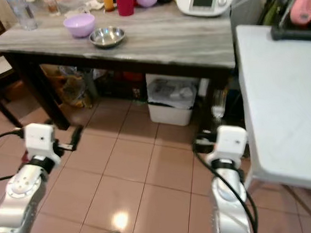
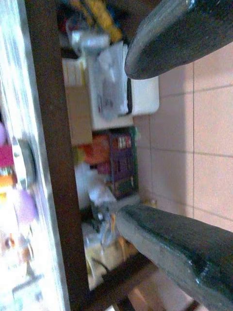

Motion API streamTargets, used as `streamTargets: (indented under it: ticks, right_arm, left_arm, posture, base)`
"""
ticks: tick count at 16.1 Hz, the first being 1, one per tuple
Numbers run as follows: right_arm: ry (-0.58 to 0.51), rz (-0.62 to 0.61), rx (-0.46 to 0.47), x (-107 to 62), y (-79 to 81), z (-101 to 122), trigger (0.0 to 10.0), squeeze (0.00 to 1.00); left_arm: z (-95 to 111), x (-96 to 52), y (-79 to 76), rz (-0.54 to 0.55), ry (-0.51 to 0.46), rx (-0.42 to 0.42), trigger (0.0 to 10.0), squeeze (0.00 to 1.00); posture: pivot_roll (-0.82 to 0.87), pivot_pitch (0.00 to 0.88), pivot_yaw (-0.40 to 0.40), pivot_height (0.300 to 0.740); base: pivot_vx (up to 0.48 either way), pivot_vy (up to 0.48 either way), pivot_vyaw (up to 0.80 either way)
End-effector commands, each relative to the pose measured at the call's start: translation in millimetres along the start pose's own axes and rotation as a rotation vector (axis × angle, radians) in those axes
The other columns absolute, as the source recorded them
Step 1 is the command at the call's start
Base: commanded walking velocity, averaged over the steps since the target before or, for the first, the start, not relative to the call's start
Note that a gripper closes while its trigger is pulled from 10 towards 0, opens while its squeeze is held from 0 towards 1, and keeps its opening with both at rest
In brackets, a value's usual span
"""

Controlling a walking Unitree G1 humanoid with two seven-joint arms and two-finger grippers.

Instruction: Setting the table

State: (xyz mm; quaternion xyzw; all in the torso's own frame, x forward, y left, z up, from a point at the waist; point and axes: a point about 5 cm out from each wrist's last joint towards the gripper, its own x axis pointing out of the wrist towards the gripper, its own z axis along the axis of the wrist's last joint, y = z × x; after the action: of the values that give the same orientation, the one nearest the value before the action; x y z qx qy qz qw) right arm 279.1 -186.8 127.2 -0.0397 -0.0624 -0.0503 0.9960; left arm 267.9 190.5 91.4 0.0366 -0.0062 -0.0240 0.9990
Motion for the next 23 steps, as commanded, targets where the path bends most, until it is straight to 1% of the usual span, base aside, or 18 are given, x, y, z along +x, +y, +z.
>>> streamTargets:
  ticks: [1, 11, 14, 15, 17, 19, 21, 23]
  right_arm:
    - [-0.026, 0.018, 0.021, 0.5, 7.1, 7, 10.0, 0.00]
    - [-0.034, 0.022, 0.022, 4.1, 8.8, 10, 10.0, 0.00]
    - [-0.034, 0.027, 0.019, 5.4, 8.6, 11, 10.0, 0.00]
    - [-0.036, 0.028, 0.020, 6.1, 8.6, 11, 10.0, 0.00]
    - [-0.039, 0.030, 0.021, 6.9, 9.1, 12, 10.0, 0.00]
    - [-0.040, 0.032, 0.024, 7.2, 10.1, 13, 10.0, 0.00]
    - [-0.036, 0.031, 0.026, 7.4, 10.0, 13, 10.0, 0.00]
    - [-0.034, 0.030, 0.026, 7.1, 9.8, 12, 10.0, 0.00]
  left_arm:
    - [3, -1.0, 5.4, 0.010, 0.000, 0.009, 10.0, 0.00]
    - [5, 4.7, 0.9, 0.001, -0.006, 0.002, 10.0, 0.00]
    - [7, 4.8, -3.0, 0.001, -0.018, 0.000, 10.0, 0.00]
    - [8, 4.3, -7.9, -0.036, -0.030, -0.026, 10.0, 0.00]
    - [11, 4.4, -11.7, -0.068, -0.042, -0.041, 10.0, 0.00]
    - [15, 4.8, -15.5, -0.105, -0.061, -0.080, 10.0, 0.00]
    - [16, 4.3, -18.5, -0.131, -0.064, -0.092, 10.0, 0.00]
    - [16, 4.1, -19.4, -0.145, -0.063, -0.098, 10.0, 0.00]
  posture:
    - [-0.12, 0.114, 0.107, 0.740]
    - [-0.13, 0.119, 0.099, 0.740]
    - [-0.13, 0.120, 0.094, 0.740]
    - [-0.13, 0.121, 0.093, 0.740]
    - [-0.13, 0.121, 0.092, 0.740]
    - [-0.13, 0.120, 0.092, 0.740]
    - [-0.13, 0.122, 0.094, 0.740]
    - [-0.13, 0.122, 0.094, 0.740]
  base:
    - [0.000, 0.454, 0.00]
    - [0.000, 0.444, 0.00]
    - [0.000, 0.000, 0.00]
    - [0.000, 0.000, 0.00]
    - [0.000, 0.000, 0.00]
    - [0.000, 0.000, 0.00]
    - [0.304, 0.000, 0.00]
    - [0.343, 0.000, -0.45]
